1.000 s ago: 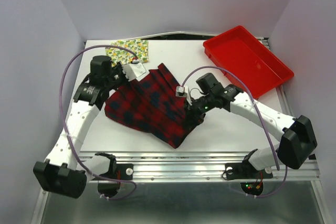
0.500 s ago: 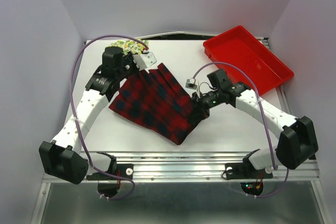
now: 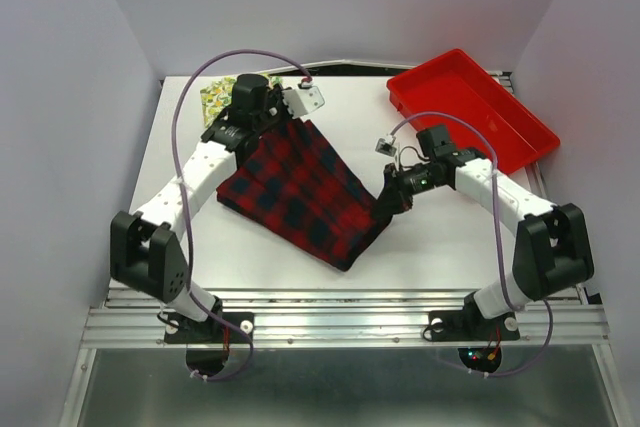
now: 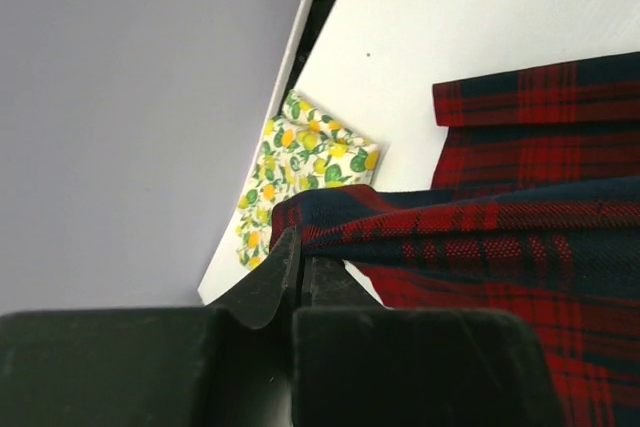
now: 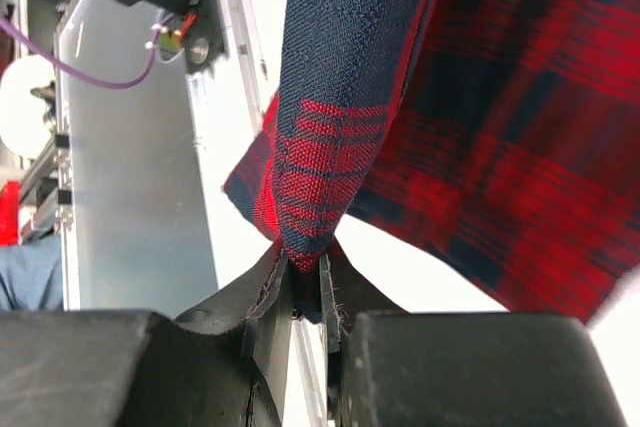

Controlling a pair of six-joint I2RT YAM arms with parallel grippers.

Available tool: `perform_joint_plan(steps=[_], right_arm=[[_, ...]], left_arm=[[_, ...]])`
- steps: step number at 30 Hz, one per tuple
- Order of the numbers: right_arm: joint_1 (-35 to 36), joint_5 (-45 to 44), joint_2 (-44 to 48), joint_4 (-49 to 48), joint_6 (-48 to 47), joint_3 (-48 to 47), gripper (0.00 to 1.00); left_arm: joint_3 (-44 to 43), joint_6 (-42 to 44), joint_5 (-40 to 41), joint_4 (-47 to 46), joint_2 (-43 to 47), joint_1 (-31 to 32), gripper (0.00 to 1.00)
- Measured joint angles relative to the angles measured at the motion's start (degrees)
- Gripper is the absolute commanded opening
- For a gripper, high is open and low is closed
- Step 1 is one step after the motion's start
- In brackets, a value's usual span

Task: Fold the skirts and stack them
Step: Fold the skirt

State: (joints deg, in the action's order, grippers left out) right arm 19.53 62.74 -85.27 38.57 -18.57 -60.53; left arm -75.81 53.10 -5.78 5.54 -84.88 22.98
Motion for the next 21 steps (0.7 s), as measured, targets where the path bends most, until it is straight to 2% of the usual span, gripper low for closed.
perform_joint_plan(steps=[6,10,11,13,14,15,18,21], right_arm=[[-5.53,0.98,-9.01,0.94,-7.19,0.28,0.01],[-6.34,0.96,-16.81,1.75,-10.97,0.15,0.03],[-6.34,0.90,-18.91,1.79,-11.67,0.15,0.04],[-6.34,0.63,-21.77,1.92,-12.35,-0.15,0.14],[-6.34,0.35,-23.71,2.05,-12.52,-0.59,0.17],[-6.36,0.09,-24.96,2.62,-12.55,-1.27,0.18],[-6.36,-1.20,-26.97,3.34,-11.96,-2.93,0.18],[-6.36,-2.54,-26.91,3.63,-10.47,-4.55,0.11]], left_arm=[[-3.63,-0.26,0.00,-4.66,-13.64,0.94,0.01],[-6.32,-0.28,0.04,-6.03,-22.38,1.31,0.10],[-7.17,-0.33,0.02,-6.12,-24.63,1.42,0.18],[-8.17,-0.52,0.11,-6.16,-27.85,1.60,0.32],[-8.76,-0.81,0.66,-6.03,-29.94,1.75,0.47],[-9.18,-1.05,1.14,-6.03,-30.88,1.79,0.52],[-10.05,-2.08,4.79,-6.12,-32.09,1.53,0.61],[-10.47,-3.85,6.56,-5.97,-30.67,1.09,0.62]])
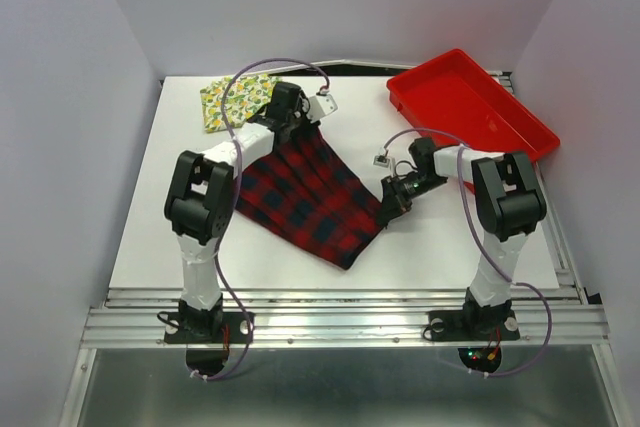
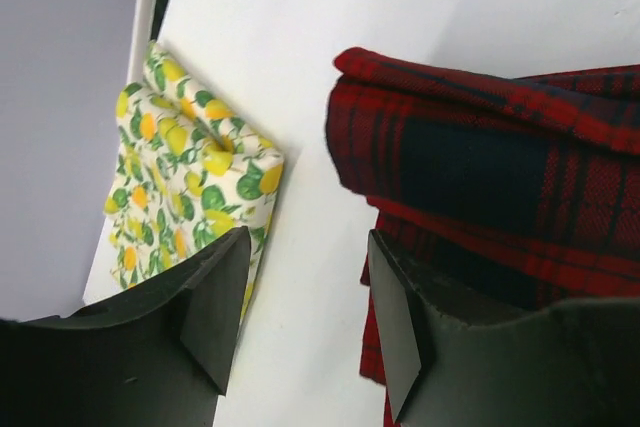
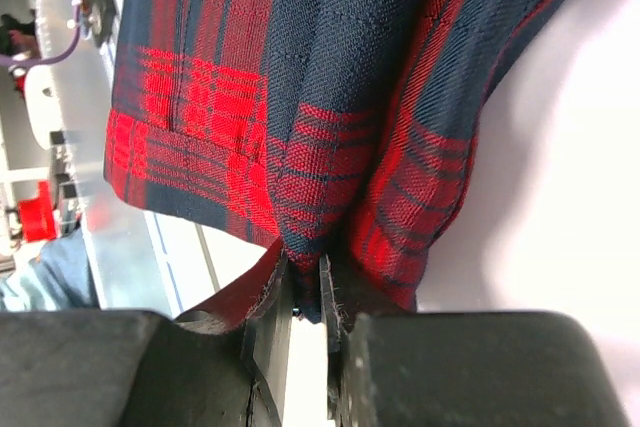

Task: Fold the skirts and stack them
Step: Fold the skirt

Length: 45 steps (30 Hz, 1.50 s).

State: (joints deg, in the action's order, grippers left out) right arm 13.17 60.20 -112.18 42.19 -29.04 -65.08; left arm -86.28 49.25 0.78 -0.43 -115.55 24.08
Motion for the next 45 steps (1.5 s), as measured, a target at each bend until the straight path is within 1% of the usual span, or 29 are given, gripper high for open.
perform_joint_plan(steps=[1,3,4,6,7,8,9,12,13,15,17,22,23,27,30,31,32,36,37,38,40,42,43,45], right_arm=[[0.00,-0.72,0.07,0.04,0.70,-0.92,0.09],[0.00,-1.49,0.46,-0.04,1.68,-1.99,0.09],[0.00,-1.90,1.03,-0.07,2.40,-2.49,0.11],[0.00,-2.80,2.58,0.02,3.80,-3.15,0.18],[0.00,-3.37,3.82,0.02,4.61,-3.65,0.20],[0.00,-3.72,4.63,0.00,5.07,-4.00,0.26],[0.00,-4.59,5.57,-0.13,6.12,-4.46,0.44],[0.00,-6.80,6.56,-0.39,7.85,-4.74,0.47],[0.00,-8.17,6.56,-0.63,8.57,-4.81,0.55],[0.00,-10.75,6.51,-1.01,10.64,-4.83,0.59],[0.00,-12.55,6.51,-1.55,12.57,-4.87,0.61],[0.00,-15.74,6.51,-3.50,16.37,-5.81,0.63],[0.00,-15.89,6.51,-3.43,16.46,-6.43,0.63],[0.00,-16.74,6.40,-3.67,16.55,-9.51,0.60],[0.00,-17.81,5.95,-3.93,16.83,-10.21,0.47],[0.00,-18.29,5.49,-4.13,16.98,-10.25,0.44],[0.00,-18.73,4.85,-4.13,17.33,-10.25,0.38],[0.00,-19.52,1.31,-5.44,19.34,-9.53,0.27],[0.00,-19.54,0.92,-5.95,19.78,-8.92,0.22],[0.00,-19.52,0.72,-6.36,19.93,-8.07,0.21],[0.00,-19.34,0.72,-6.86,20.33,-6.60,0.17],[0.00,-18.84,0.72,-7.63,20.57,-5.03,0.10],[-0.02,-18.36,0.72,-8.02,20.96,-4.07,0.08],[-0.04,-16.79,0.81,-8.92,21.79,-2.12,0.05]], left_arm=[[0.00,-0.76,0.46,0.87,1.42,-0.20,0.62],[0.04,-2.12,1.03,2.97,4.94,-0.46,0.62],[0.15,-3.10,1.27,4.37,7.34,-0.59,0.62],[1.46,-5.44,1.42,6.45,15.08,-0.90,0.63],[2.03,-6.14,1.42,6.93,17.35,-0.98,0.62],[3.48,-7.45,1.42,7.37,21.49,-1.20,0.62],[5.42,-9.29,0.96,8.41,26.21,-1.57,0.63],[9.92,-11.74,-0.46,9.75,34.62,-2.43,0.63],[12.24,-12.55,-1.11,10.58,37.29,-2.78,0.63],[16.70,-13.73,-2.19,12.26,41.55,-3.30,0.63],[20.55,-14.51,-3.23,14.40,43.76,-3.61,0.62],[26.38,-15.32,-5.14,19.08,44.19,-3.52,0.62],[26.67,-15.47,-5.35,19.71,44.19,-3.52,0.60],[26.71,-16.04,-8.22,21.77,44.44,-3.58,0.55],[26.71,-16.65,-11.43,23.02,44.76,-3.56,0.53],[26.71,-16.94,-12.68,23.28,44.81,-3.56,0.51],[26.71,-17.16,-13.55,23.39,44.81,-3.56,0.47],[26.69,-17.81,-16.17,23.82,42.71,-3.56,0.41],[26.69,-17.88,-16.48,24.00,41.29,-3.56,0.41],[26.69,-17.94,-16.74,24.22,39.50,-3.56,0.39],[26.67,-18.08,-16.87,24.74,35.39,-3.56,0.38],[26.45,-18.27,-16.85,25.00,31.06,-3.56,0.36],[26.10,-18.27,-16.85,25.22,29.09,-3.56,0.32],[24.87,-18.47,-16.79,25.51,24.48,-3.56,0.29]])
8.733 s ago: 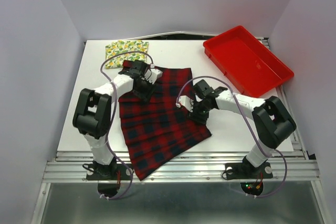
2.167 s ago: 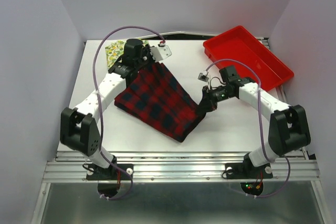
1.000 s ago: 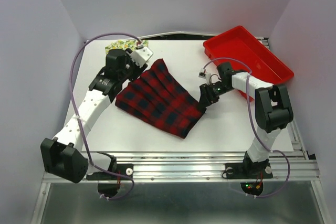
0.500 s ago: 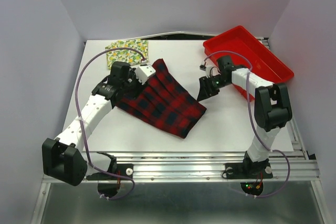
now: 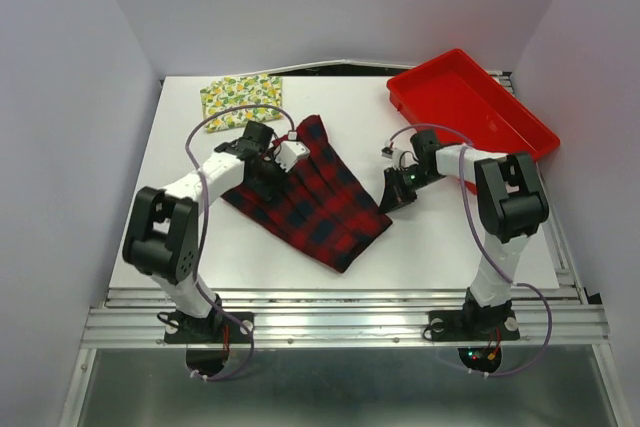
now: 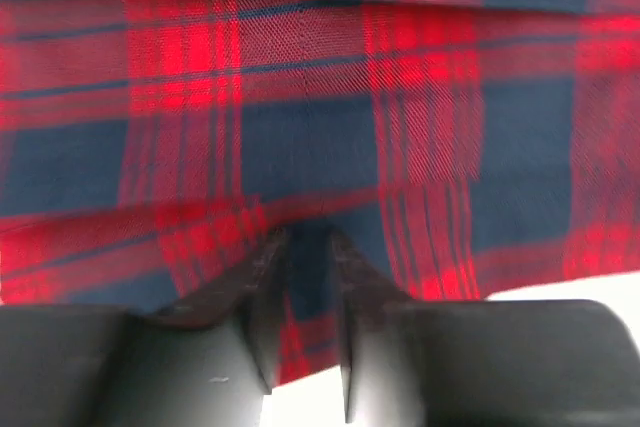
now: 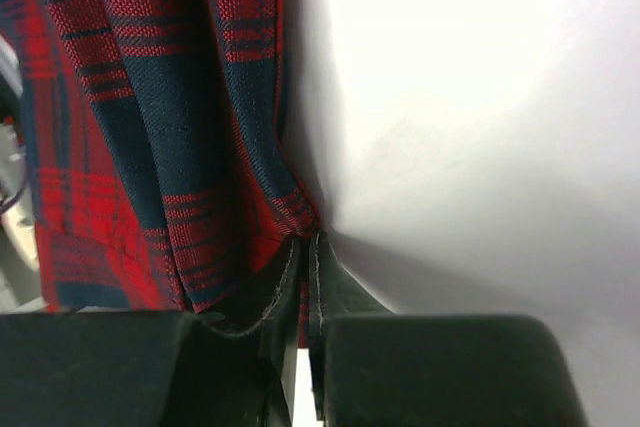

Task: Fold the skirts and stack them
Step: Fold the skirt

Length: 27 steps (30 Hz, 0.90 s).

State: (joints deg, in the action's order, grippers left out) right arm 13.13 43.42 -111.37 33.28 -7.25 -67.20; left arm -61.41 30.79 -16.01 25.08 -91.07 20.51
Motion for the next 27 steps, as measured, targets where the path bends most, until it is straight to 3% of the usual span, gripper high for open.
perform_joint_plan(steps=[9,11,15,19,21,24,27], right_arm=[[2.12,5.51,7.30,-8.48,9.84,13.88,0.05],[3.48,6.14,9.38,-11.50,13.53,16.50,0.16],[4.90,7.54,12.81,-15.54,19.89,18.18,0.25],[4.85,4.70,19.65,-17.07,24.33,20.04,0.36],[4.85,2.19,25.03,-17.90,27.36,20.76,0.44],[4.85,0.50,28.11,-19.91,29.86,21.79,0.45],[4.85,-0.35,28.15,-22.43,31.74,24.11,0.40]], left_arm=[[-16.61,-0.74,1.99,-0.02,-20.33,0.07,0.30],[-22.62,-0.66,4.22,-2.56,-24.06,0.37,0.37],[-29.57,-0.63,6.51,-4.31,-25.86,0.39,0.45],[-28.09,-1.60,6.16,-4.66,-19.04,0.68,0.60],[-24.63,-4.04,5.92,-4.61,-11.30,1.84,0.61],[-20.02,-9.25,7.43,-5.73,-0.81,5.53,0.63],[-14.10,-17.00,10.84,-7.74,8.90,13.60,0.62]])
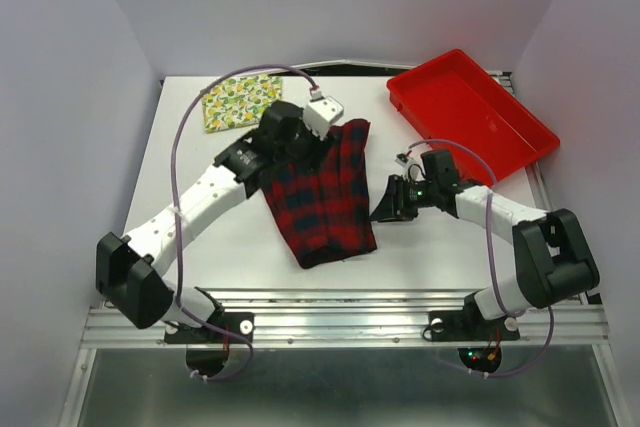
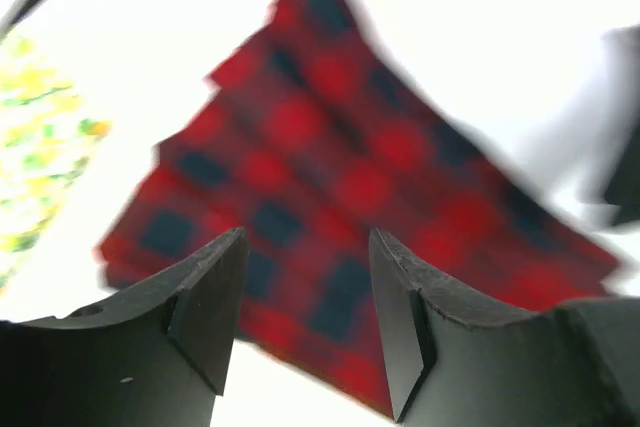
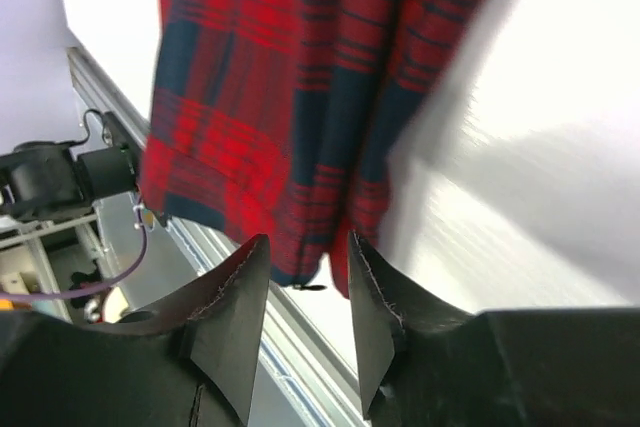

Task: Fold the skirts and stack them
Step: Fold the skirt

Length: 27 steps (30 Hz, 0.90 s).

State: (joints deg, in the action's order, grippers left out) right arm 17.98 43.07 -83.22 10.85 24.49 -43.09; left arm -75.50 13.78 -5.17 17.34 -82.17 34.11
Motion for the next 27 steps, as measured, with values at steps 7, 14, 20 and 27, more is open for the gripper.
perform_joint_plan(steps=[7,14,20,27], right_arm=[[0.00,-0.98,-8.13,-2.43,0.94,1.05,0.27],[0.00,-0.39,-9.81,-5.53,1.27,1.70,0.19],[0.00,0.81,-10.25,-7.10,1.75,1.86,0.19],[0.00,1.99,-11.74,-8.76,2.49,1.92,0.18]], left_arm=[[8.98,-18.99,2.91,-1.64,0.59,15.19,0.61],[9.84,-30.14,5.09,-1.77,-9.33,18.56,0.61],[8.00,-35.45,3.52,-2.82,-15.50,19.32,0.56],[5.33,-38.23,2.14,-3.02,-21.09,19.32,0.39]])
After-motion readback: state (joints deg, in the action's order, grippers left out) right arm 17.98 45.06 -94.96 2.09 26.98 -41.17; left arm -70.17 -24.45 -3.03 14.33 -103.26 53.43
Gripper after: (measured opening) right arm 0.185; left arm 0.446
